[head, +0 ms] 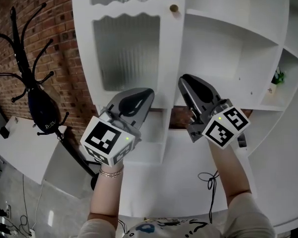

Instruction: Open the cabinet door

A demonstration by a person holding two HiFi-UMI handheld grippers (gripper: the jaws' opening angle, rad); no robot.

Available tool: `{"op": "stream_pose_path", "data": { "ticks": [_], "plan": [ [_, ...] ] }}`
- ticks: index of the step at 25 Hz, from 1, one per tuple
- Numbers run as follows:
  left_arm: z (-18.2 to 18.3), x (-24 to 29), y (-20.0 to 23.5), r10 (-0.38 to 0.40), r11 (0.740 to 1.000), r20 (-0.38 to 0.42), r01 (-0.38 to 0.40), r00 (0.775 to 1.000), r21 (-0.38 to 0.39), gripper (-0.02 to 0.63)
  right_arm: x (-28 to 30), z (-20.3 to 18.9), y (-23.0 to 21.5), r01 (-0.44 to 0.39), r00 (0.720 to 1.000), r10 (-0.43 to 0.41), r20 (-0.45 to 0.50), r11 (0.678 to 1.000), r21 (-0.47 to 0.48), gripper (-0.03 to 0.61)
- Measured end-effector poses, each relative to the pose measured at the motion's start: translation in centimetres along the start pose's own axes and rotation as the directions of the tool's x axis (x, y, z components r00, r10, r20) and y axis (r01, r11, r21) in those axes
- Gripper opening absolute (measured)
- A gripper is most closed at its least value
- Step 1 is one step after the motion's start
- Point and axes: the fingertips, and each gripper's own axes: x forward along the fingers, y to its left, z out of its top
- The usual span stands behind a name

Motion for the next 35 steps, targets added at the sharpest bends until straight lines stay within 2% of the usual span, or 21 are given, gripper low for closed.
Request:
{"op": "stream_pose_path", "data": {
  "ticks": [2, 4, 5, 9, 13, 18, 22, 26, 29, 35],
  "plan": [
    [0.4, -0.1, 0.6, 0.045, 0.998, 0.002, -0.045, 0.999, 0.036, 0.015, 1.0, 0.6, -1.1, 0.000, 1.000, 0.000, 0.003, 1.000, -0.025, 0.034],
    [0.5, 0.0, 1.0, 0.045, 0.999, 0.002, -0.045, 0.999, 0.022, 0.015, 2.0, 0.7, -2.1, 0.002, 1.000, -0.003, -0.017, 0.999, -0.048, 0.101],
    [0.5, 0.1, 1.2, 0.039, 0.999, 0.001, -0.039, 0.999, 0.011, 0.015, 2.4, 0.5, -2.4, 0.000, 0.999, -0.002, -0.036, 0.998, -0.058, 0.115],
    [0.4, 0.2, 1.8, 0.072, 0.997, 0.002, -0.072, 0.997, -0.003, 0.015, 3.7, -0.5, -3.9, 0.009, 0.995, -0.017, -0.100, 0.997, -0.079, 0.118],
    [0.1, 0.5, 1.7, 0.061, 0.998, -0.020, -0.061, 0.998, 0.011, 0.015, 4.5, -0.6, -4.6, 0.002, 0.994, -0.008, -0.107, 0.998, -0.057, 0.130],
    [0.1, 0.2, 0.9, 0.065, 0.997, -0.044, -0.063, 0.997, 0.047, 0.015, 4.7, -0.2, -4.0, -0.012, 0.991, -0.005, -0.135, 0.992, -0.125, 0.127],
    [0.2, -0.3, 0.2, 0.073, 0.996, -0.035, -0.072, 0.997, 0.047, 0.015, 3.8, 0.3, -3.1, -0.019, 0.992, 0.005, -0.129, 0.994, -0.111, 0.116],
    [-0.1, -1.5, 0.0, 0.093, 0.995, -0.036, -0.092, 0.995, 0.034, 0.015, 2.6, 1.1, -1.4, -0.058, 0.993, 0.048, -0.110, 0.995, -0.084, 0.103],
    [-0.4, -2.6, 0.3, 0.113, 0.993, -0.063, -0.109, 0.992, 0.052, 0.015, 1.7, 2.0, 0.6, -0.102, 0.989, 0.092, -0.112, 0.991, -0.090, 0.097],
    [0.7, -5.4, 0.6, 0.182, 0.981, -0.064, -0.178, 0.981, 0.072, 0.014, -0.6, 3.9, 5.8, -0.232, 0.970, 0.224, -0.095, 0.969, -0.084, 0.089]
  ]
}}
